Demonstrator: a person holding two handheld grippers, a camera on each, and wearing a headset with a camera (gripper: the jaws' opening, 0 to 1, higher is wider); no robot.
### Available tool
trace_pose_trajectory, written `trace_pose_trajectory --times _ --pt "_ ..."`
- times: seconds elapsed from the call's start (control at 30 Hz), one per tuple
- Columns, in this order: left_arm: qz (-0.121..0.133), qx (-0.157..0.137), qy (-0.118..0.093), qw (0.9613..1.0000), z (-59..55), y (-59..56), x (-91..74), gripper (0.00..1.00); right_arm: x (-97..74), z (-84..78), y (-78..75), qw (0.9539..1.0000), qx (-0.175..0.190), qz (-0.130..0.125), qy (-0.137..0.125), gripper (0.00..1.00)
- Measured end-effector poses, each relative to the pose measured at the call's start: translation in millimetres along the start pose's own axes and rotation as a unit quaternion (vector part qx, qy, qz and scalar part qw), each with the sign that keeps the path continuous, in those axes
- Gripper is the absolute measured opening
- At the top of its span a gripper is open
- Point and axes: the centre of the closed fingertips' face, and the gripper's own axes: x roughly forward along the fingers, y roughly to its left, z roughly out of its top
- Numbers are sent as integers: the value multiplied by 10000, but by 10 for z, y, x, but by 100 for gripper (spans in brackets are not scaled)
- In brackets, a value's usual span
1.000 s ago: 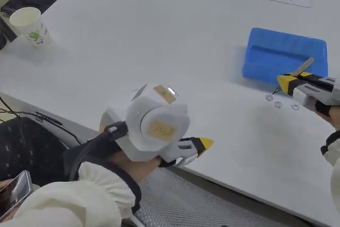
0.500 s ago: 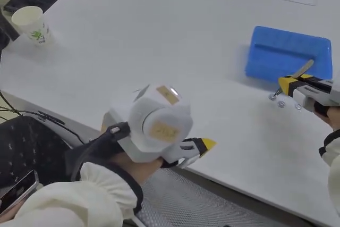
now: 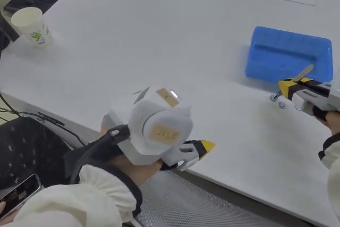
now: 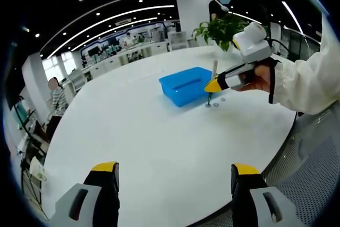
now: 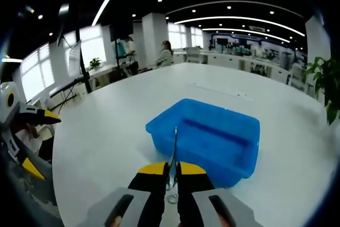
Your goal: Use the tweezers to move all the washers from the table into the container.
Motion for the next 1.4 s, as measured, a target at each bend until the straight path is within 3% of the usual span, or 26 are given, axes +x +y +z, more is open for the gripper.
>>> trace_pose_trajectory --times 0.27,0.47,0.87,0.97,1.07,1.4 --pt "6 15 22 10000 -5 0 4 88 -2 -4 12 9999 -101 7 -11 3" --pt "31 3 8 10000 0 9 1 88 -3 -14 -13 10000 33 -14 12 2" --pt "49 42 11 10000 0 9 -2 88 -12 -20 5 9998 2 -219 19 1" --pt "48 54 0 10000 2 9 -1 88 11 2 -1 9998 26 -196 95 1" --pt "81 26 -27 10000 9 26 -7 88 32 7 49 9991 -320 -150 220 1" --pt "88 25 4 10000 -5 31 -12 87 -20 71 11 9994 -204 -43 285 2"
